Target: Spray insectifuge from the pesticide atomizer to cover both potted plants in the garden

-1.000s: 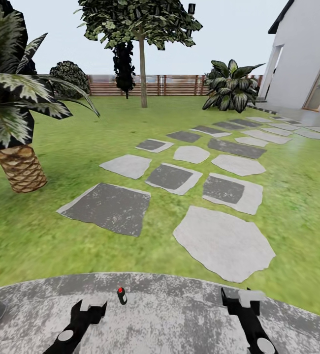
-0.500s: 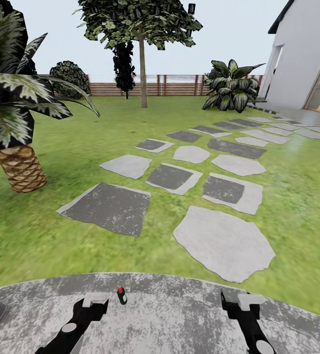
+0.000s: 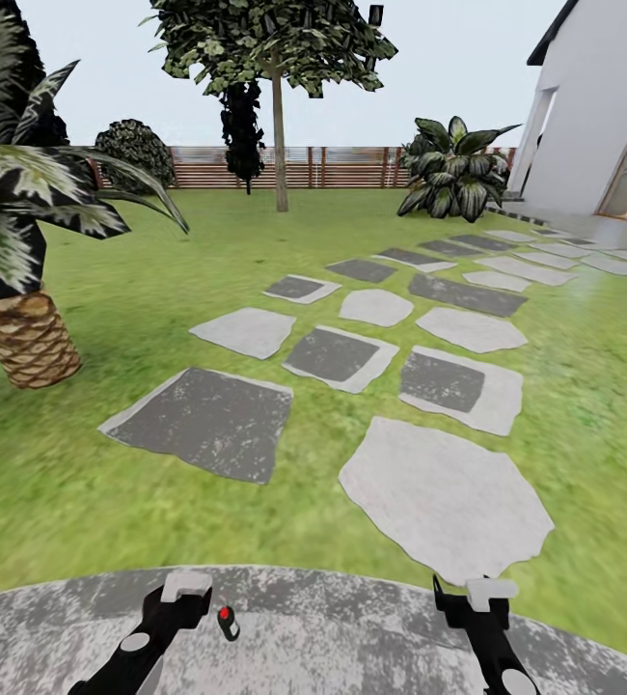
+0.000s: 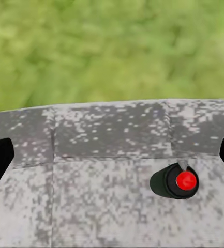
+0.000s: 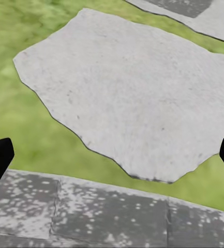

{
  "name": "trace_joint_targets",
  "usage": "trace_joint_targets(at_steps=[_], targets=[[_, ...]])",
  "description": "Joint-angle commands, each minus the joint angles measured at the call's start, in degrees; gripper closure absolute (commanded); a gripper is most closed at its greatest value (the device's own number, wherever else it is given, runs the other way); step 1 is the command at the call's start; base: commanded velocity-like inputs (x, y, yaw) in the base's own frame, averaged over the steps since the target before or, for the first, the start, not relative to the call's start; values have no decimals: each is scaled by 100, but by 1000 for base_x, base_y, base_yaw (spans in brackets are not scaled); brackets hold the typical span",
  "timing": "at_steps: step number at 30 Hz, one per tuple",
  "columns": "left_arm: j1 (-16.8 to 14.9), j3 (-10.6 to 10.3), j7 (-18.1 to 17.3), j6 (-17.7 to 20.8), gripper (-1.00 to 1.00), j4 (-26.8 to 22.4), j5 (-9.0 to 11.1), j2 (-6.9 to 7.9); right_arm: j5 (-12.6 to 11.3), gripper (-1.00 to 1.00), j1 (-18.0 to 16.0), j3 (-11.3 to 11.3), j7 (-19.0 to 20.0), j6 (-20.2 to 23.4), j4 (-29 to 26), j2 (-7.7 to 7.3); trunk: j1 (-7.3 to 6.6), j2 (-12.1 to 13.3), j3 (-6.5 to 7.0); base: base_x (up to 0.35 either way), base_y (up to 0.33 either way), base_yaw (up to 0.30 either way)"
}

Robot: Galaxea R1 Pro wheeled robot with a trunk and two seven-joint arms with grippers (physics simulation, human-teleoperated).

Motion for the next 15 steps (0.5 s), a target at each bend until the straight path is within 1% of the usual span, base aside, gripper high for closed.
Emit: trace_joint_targets(at_steps=[1,15], targets=[[-3,22,-4,-22,-100,4,-44,-3,22,-100,-3,2,-24,-13,3,0,0,-2,-4,59,0,0],[-3,26,-4,-33,-100,6,-56,-12,25,-100,-3,4,-33,-13,3,3,0,-2,-4,10,0,0]])
